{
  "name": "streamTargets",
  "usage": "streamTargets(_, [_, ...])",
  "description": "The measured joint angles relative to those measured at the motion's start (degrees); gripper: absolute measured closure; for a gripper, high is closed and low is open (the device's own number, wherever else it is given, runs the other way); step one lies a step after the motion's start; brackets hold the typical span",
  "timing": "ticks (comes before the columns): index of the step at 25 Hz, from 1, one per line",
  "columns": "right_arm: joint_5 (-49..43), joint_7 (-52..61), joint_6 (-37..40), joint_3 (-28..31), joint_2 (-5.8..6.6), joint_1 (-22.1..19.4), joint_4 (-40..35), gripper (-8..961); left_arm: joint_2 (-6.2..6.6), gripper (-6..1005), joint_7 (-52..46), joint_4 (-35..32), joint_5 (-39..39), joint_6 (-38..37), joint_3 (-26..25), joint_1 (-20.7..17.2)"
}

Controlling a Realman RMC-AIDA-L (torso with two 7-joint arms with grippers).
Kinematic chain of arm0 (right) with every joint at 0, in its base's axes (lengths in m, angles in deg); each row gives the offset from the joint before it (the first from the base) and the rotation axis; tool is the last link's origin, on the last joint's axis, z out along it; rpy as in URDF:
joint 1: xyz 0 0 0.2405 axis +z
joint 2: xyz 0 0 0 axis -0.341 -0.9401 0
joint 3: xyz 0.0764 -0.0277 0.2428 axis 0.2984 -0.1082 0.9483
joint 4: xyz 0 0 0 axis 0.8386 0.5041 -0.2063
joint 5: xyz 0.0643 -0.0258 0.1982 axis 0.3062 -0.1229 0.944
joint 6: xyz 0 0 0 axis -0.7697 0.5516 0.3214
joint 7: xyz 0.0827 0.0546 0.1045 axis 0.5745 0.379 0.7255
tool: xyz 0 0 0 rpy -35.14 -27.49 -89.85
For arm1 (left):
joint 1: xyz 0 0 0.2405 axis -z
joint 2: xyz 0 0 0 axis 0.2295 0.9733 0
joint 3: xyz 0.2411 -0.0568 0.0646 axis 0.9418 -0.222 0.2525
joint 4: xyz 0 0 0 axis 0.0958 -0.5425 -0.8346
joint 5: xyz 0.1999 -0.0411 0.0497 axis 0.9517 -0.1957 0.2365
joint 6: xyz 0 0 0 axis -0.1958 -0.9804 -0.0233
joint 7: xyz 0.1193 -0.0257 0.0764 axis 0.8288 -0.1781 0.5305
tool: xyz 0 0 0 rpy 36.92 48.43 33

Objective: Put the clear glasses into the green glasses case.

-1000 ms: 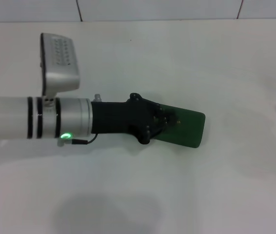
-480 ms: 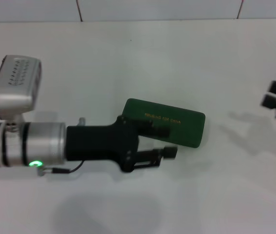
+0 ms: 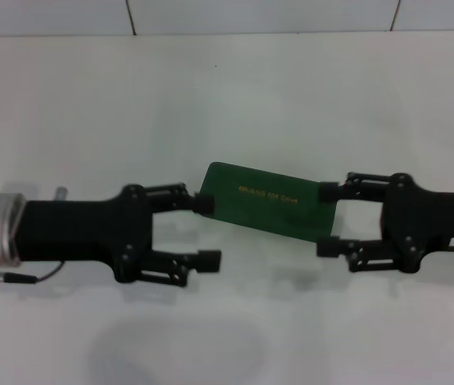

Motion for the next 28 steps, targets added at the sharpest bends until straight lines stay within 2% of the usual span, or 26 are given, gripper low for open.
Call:
streamTargets(2, [0.79,0.41,0.07,-2.29,-0.13,0.65,0.08,189,0.31,188,0.09,-0.01,0.30,-0.25,-1.66,-0.32])
streamTargets(7, [5.90,0.87,0.20,-7.73,-0.16,0.88,0.05,189,1.10,110,-0.10,-0.01,0.42,-0.39,-2.72,-1.04])
streamTargets(9, [6.54,0.88,0.26,-8.71,-0.16,0.90,-0.30,189,1.14,110,-0.11,-0.01,0.44,-0.43,-2.75,-1.07])
streamTargets(15, [6.67,0.89,0.54,-9.30,-0.11,0.79,-0.41,188,1.03,110,0.11,0.01,0.50,-0.62,-2.81,-1.11])
streamTargets(24, [6.63,2.78,0.76,-8.64,0.61,-0.91,-0.86,188,1.17,109,0.09,0.01,0.56,-1.03,-2.92,-1.43])
streamTargets(28, [6.63,2.80,0.76,-8.65,0.57,-1.02,-1.11,188,0.98,109,0.11,0.01,0.63,-1.04,-4.59,-1.76])
